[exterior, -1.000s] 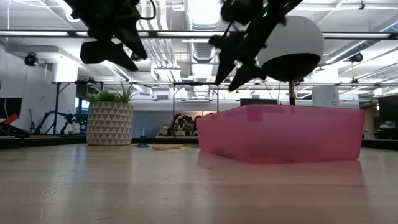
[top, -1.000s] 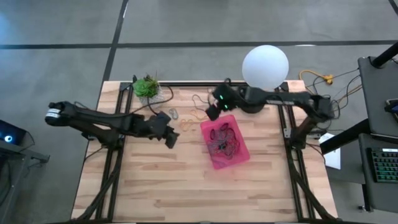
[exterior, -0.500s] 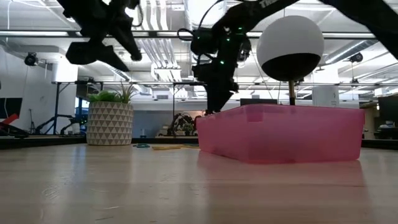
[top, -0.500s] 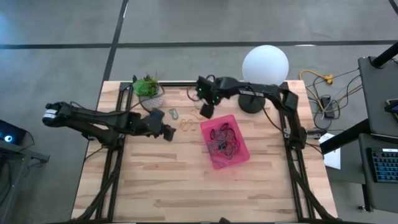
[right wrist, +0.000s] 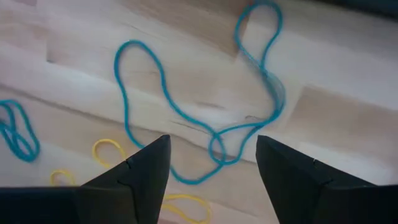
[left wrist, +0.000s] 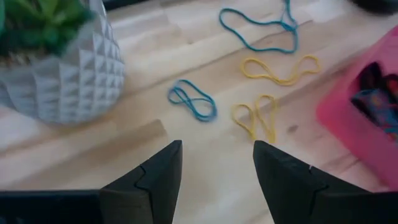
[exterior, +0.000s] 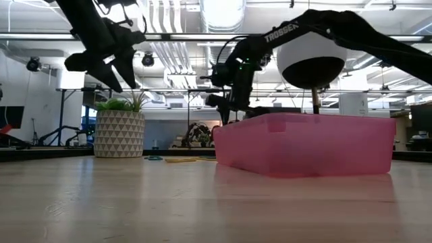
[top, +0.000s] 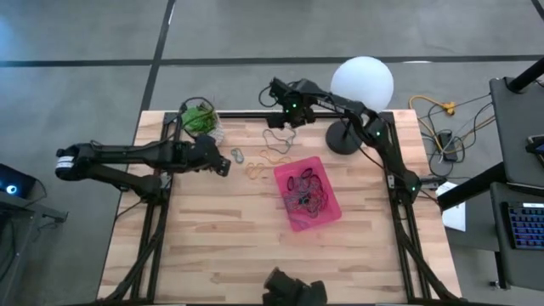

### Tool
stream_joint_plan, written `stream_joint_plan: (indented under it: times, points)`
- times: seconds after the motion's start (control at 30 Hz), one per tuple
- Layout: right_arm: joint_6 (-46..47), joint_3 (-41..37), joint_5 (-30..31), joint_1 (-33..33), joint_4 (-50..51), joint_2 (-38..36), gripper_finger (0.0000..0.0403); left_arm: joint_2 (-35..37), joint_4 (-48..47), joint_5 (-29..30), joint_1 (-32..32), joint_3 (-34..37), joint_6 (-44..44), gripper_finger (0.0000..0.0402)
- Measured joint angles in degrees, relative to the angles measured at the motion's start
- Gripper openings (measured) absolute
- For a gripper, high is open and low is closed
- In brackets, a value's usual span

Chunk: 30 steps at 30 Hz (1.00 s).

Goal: Pick and place rubber bands into bin
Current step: Put the blue rubber band into the pink bin

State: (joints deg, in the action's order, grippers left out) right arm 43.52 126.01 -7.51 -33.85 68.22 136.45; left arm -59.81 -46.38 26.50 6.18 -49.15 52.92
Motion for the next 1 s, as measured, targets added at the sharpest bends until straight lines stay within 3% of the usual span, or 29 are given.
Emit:
stream_joint_plan:
  times: [0.27, 0.47, 0.63, 0.77, 0.83, 0.93, 1.0]
  points:
    - [9.5, 2.3, 10.9, 2.0, 2.8, 2.1, 0.0195, 0.0, -0.2, 0.0, 2.1, 0.0, -14.0, 0.0183]
    - [9.5, 2.2, 11.3, 6.3, 3.0, 1.6, 0.0176, 0.0, -0.2, 0.0, 2.1, 0.0, -21.4, 0.0183]
    - [9.9, 2.3, 23.5, 11.2, 1.1, -1.5, 0.0167, 0.0, -0.2, 0.9, 2.8, 0.0, -25.4, 0.0183]
    - [-7.2, 2.2, 34.0, 14.9, 3.5, -3.1, 0.0164, 0.0, -1.0, 0.8, 4.0, 0.0, -28.3, 0.0183]
    - [-21.0, 2.2, 32.6, 16.0, 5.2, -3.8, 0.0164, 0.0, -1.4, 0.1, 4.4, 0.0, -29.4, 0.0183]
    - [-43.1, 2.2, 25.9, 16.1, 10.3, -4.3, 0.0164, 0.0, -1.7, -2.1, 4.8, 0.0, -29.8, 0.0183]
    - [-55.0, 2.1, 30.1, 15.9, 13.4, -4.3, 0.0164, 0.0, -1.7, -3.6, 4.8, 0.0, -29.9, 0.0183]
